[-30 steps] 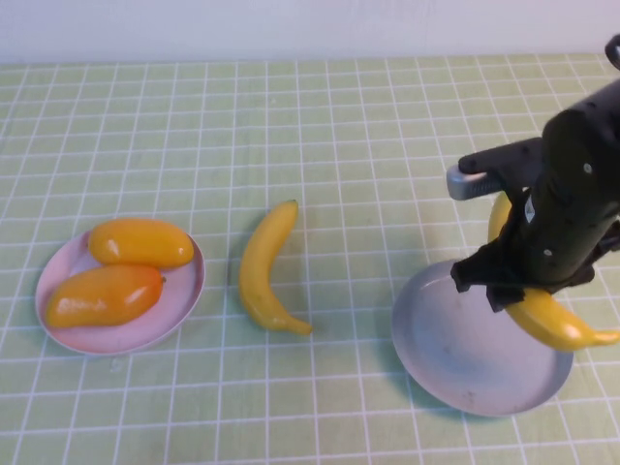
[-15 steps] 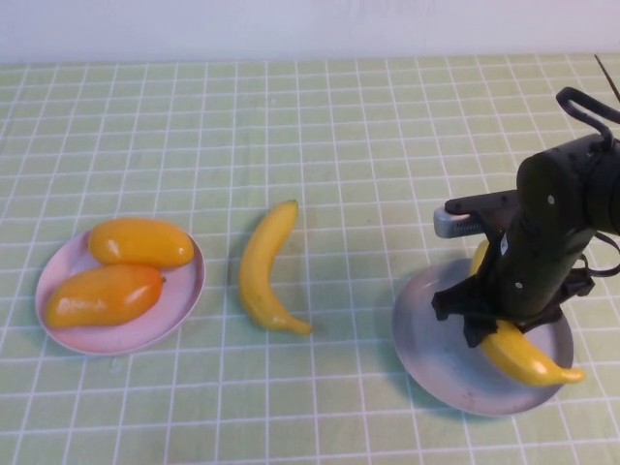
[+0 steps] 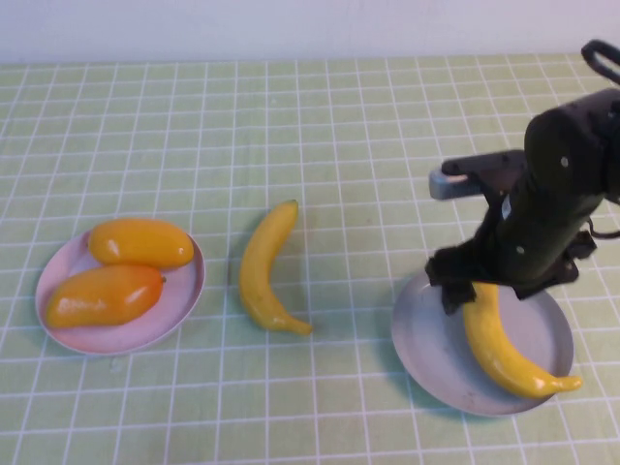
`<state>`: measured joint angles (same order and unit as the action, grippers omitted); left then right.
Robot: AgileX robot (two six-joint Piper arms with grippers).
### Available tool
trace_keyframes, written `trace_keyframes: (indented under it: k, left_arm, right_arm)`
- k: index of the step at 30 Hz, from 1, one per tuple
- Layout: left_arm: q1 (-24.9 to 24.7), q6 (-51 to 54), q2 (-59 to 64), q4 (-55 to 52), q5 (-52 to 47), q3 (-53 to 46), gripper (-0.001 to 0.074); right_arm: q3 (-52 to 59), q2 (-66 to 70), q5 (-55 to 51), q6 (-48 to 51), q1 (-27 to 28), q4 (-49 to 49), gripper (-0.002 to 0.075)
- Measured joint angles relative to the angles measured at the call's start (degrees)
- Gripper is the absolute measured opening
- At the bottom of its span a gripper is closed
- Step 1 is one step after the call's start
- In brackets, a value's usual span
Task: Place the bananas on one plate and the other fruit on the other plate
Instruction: Put another type of fruit in the right plate
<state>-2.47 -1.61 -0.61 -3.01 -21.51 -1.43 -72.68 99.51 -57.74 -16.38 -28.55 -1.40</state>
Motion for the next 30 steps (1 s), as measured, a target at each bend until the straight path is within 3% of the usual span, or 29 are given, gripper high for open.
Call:
trace_keyframes:
  k: [6,14,23,30]
  left_arm:
    - [0.0,0.0,0.0,0.0,0.0,0.0,0.0004]
    - [0.0,0.0,0.0,0.0,0.0,0.0,0.0004]
    - [0.0,0.0,0.0,0.0,0.0,0.0,0.0004]
    - [0.0,0.0,0.0,0.0,0.0,0.0,0.0004]
  right_arm:
    - [-12.21,1.5,0.14,0.0,-5.96,2.72,0.059]
    - [-32.55,18.32,-0.41,0.0,-12.17,7.35,0.0588]
    - [-51.2,33.66,-3.13,-0.13,-14.29,9.5,0.0588]
    - [-55.0,39.25,-5.4,-0.13,-14.29,9.25,0.0583]
